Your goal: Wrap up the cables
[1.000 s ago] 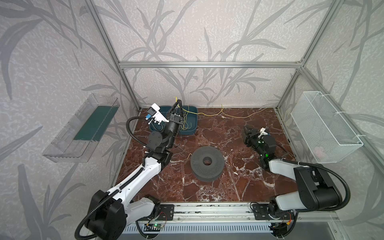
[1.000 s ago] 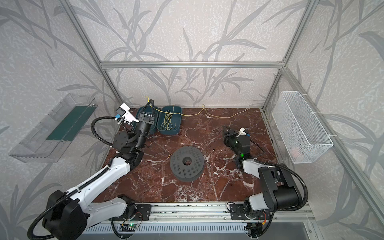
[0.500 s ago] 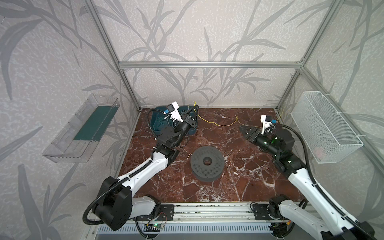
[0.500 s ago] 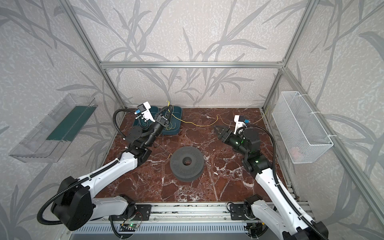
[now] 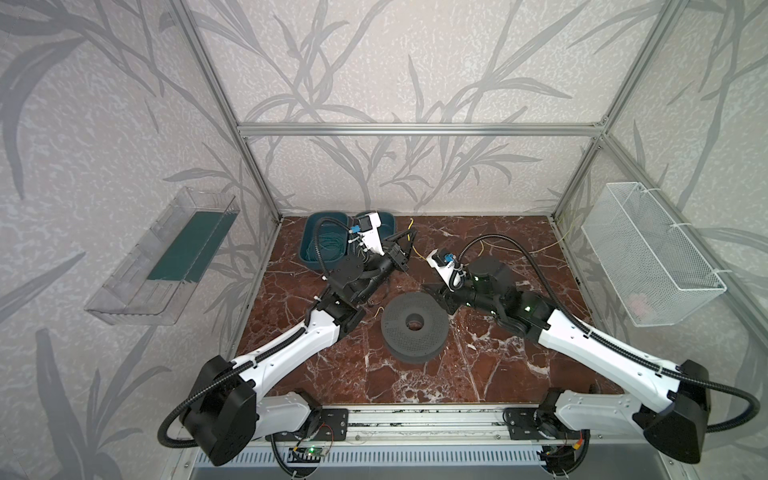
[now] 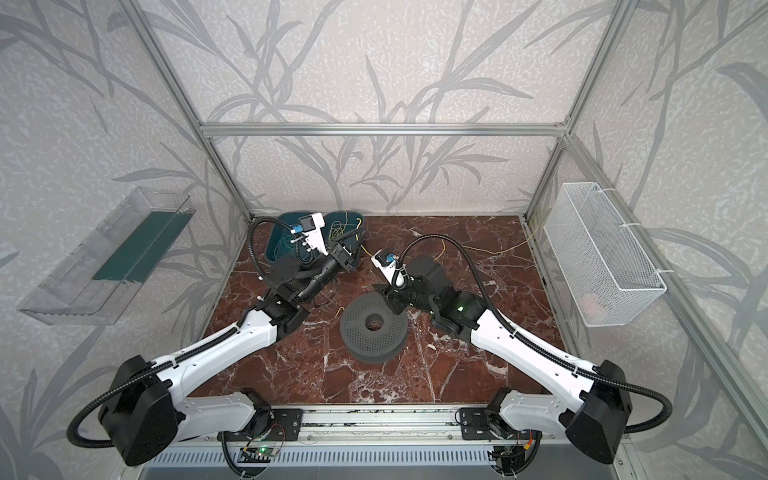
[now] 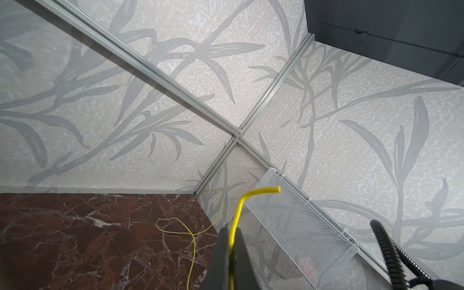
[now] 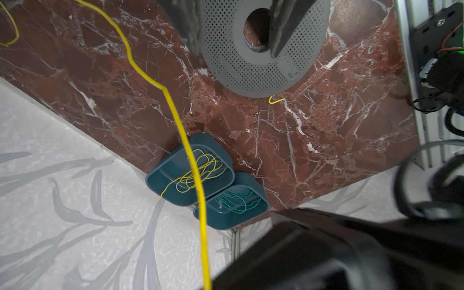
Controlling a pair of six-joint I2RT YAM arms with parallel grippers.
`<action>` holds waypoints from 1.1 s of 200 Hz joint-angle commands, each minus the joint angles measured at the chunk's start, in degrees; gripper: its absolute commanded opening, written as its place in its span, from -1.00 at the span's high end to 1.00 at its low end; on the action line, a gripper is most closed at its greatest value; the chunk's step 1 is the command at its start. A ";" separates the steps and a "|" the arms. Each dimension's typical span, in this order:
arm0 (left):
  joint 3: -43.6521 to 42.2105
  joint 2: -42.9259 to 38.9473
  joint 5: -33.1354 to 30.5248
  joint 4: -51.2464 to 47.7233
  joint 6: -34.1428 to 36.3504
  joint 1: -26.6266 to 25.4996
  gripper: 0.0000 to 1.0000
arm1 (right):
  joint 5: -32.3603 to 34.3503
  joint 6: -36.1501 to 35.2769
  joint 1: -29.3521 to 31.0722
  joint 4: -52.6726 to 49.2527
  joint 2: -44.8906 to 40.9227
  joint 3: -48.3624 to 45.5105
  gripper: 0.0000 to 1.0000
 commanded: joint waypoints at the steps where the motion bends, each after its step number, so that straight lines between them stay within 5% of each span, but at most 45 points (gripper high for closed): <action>1: -1.77 -3.09 -0.19 -0.11 -1.50 -0.28 1.00 | 4.53 -5.35 0.31 4.10 -0.71 0.55 0.26; 47: -4.83 -6.29 -0.89 -2.46 -2.01 -0.34 1.00 | 1.45 -5.78 0.68 5.42 -4.61 -2.86 0.14; 115: -4.71 -6.11 0.04 -2.43 -4.23 -0.70 1.00 | 1.24 -8.00 1.73 5.06 5.04 4.99 0.06; 172: -7.12 -10.30 -1.99 -4.76 -3.46 -0.60 1.00 | -0.91 -6.18 1.73 9.32 5.23 4.47 0.98; 198: -7.82 -11.60 -4.19 -6.12 -2.76 -0.44 1.00 | -1.99 -5.23 1.77 9.65 3.99 2.94 1.00; 220: -7.74 -12.80 -4.85 -7.51 -1.55 -0.09 0.08 | -0.82 -4.77 1.81 9.76 3.20 1.34 1.00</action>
